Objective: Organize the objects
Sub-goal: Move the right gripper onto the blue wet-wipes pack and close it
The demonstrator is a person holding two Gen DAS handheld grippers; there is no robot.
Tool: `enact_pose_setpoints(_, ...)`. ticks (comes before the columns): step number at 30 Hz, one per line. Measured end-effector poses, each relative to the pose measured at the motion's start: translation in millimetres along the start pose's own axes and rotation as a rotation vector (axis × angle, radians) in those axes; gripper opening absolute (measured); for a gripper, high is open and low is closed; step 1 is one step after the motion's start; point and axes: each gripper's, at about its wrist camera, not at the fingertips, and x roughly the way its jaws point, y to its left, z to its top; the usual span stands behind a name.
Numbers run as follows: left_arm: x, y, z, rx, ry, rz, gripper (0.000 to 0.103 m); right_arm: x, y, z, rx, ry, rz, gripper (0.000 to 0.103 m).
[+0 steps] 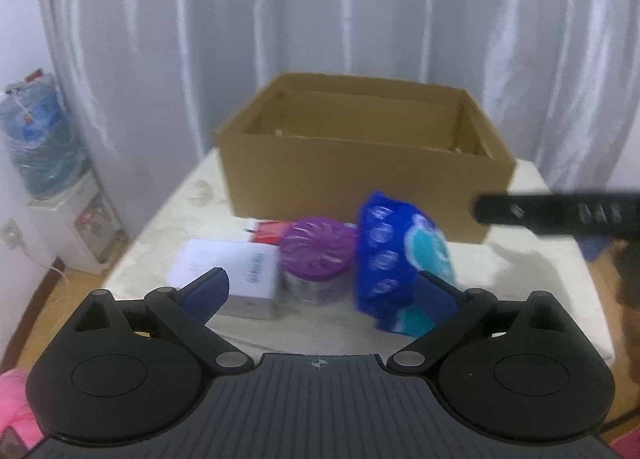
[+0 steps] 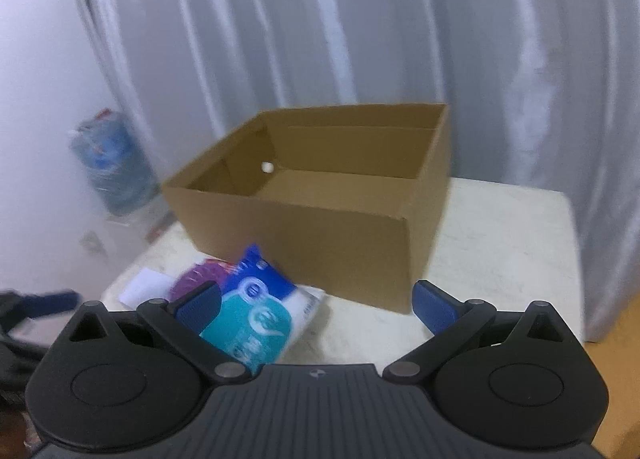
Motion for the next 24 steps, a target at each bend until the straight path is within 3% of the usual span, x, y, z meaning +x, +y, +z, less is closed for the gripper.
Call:
enact_pose_setpoints(4, 12, -13, -7, -0.005, 0.047, -0.047, 0.094, 21, -5, 7, 0.003, 0.045, 0.111, 0.100)
enact_pose_setpoints(7, 22, -20, -13, -0.005, 0.087, -0.065, 0.085, 39, -2, 10, -0.016, 0.082, 0.188, 0.094)
enact_pose_setpoints(9, 29, -22, -18, -0.016, 0.118, -0.073, 0.077, 48, 2, 11, -0.034, 0.104, 0.216, 0.084)
enact_pose_setpoints(12, 36, -23, -22, -0.048, 0.158, -0.096, 0.068, 62, 7, 11, -0.065, 0.120, 0.229, 0.076)
enact_pose_setpoints(16, 41, -19, -23, -0.073, 0.184, -0.112, 0.060, 73, 11, 10, -0.084, 0.130, 0.241, 0.073)
enact_pose_setpoints(24, 54, -18, -21, -0.086, 0.224, -0.160, 0.056, 96, 6, 8, -0.068, 0.162, 0.243, 0.073)
